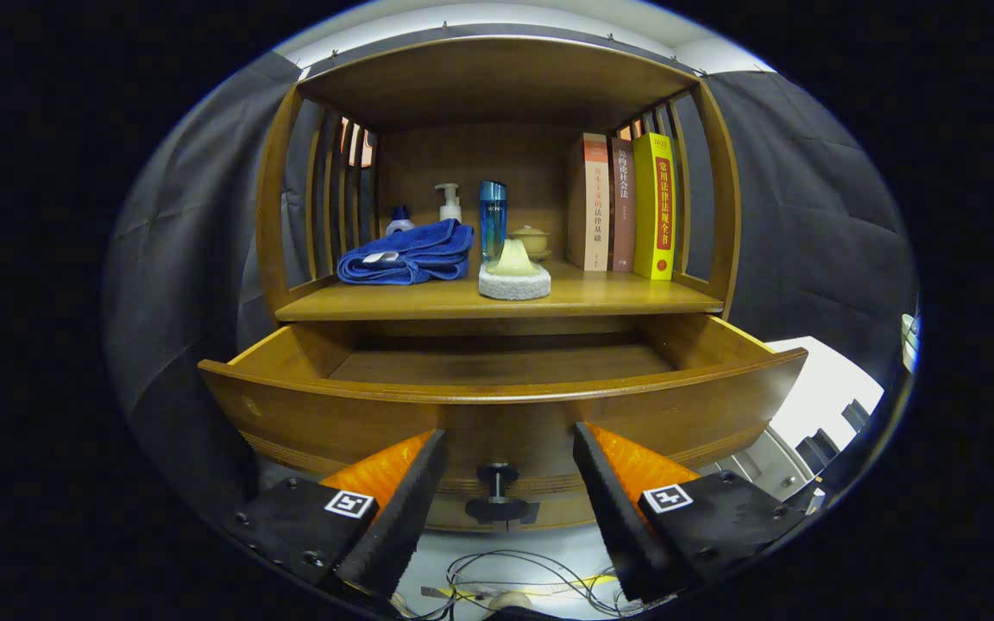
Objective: Pull open the drawer, take out the items inside it, and place them on the countertop above the cabinet.
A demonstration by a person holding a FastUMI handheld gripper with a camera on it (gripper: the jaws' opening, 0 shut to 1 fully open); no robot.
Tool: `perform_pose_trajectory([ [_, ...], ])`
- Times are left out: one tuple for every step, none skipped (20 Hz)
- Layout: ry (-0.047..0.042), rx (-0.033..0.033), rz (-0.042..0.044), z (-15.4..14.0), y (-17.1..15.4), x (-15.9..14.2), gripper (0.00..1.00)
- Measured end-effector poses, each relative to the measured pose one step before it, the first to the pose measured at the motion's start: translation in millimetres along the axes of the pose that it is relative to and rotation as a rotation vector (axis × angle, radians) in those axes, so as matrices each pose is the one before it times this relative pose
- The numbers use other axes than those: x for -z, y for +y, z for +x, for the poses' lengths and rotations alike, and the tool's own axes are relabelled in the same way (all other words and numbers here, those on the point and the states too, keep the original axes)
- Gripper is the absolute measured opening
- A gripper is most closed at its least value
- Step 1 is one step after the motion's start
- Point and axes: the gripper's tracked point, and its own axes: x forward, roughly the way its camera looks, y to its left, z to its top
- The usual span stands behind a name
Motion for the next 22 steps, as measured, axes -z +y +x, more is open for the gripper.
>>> perform_pose_trajectory([
  [-0.00355,0.00051,0.00161,5.86,-0.36,-2.03,0.97],
  [0.00018,-0.00039,-0.00091,4.0,0.36,-0.38,0.97],
  [-0.00172,-0.00073,-0.00007,3.89,-0.11,-0.9,0.97],
  [-0.00017,-0.00062,-0.00041,4.72,0.26,-0.12,0.97],
  [0.00025,-0.00005,0.00009,3.39,-0.44,-0.89,0.97],
  [0.00022,-0.00023,0.00017,4.0,0.39,-0.81,0.97],
  [0.00015,0.00031,-0.00042,3.71,-0.25,-0.77,0.97],
  [0.00011,0.00035,0.00031,4.27,0.19,-0.44,0.97],
  [0.00043,0.00028,0.00043,4.83,-0.32,-1.22,0.97],
  [0.00028,0.00002,-0.00026,4.44,-0.08,-0.87,0.97],
  [0.00049,-0.0002,0.00016,5.1,0.34,-0.67,0.97],
  [-0.00115,0.00018,0.00067,5.23,-0.24,-1.13,0.97],
  [0.00036,0.00032,0.0005,5.72,-0.21,-0.88,0.97],
  [-0.00134,0.00099,0.00091,5.84,-0.25,-1.37,0.97],
  [0.00028,0.00075,0.00009,5.49,0.15,-0.65,0.97],
  [-0.00186,0.00101,-0.00019,5.33,-0.68,-2.41,0.97],
  [-0.00009,0.00081,-0.00071,9.52,1.62,-4.45,0.97],
  [-0.00098,0.00197,-0.00016,6.63,0.07,-0.87,0.97],
  [0.00129,0.00234,0.00043,5.93,-0.2,-1.61,0.97],
  [0.00034,0.00335,0.00024,5.92,-0.37,-1.17,0.97],
  [0.00179,0.00263,-0.00111,6.11,0.2,-1.0,0.97],
  [0.00049,0.00369,-0.00112,5.71,0.08,-1.48,0.97],
])
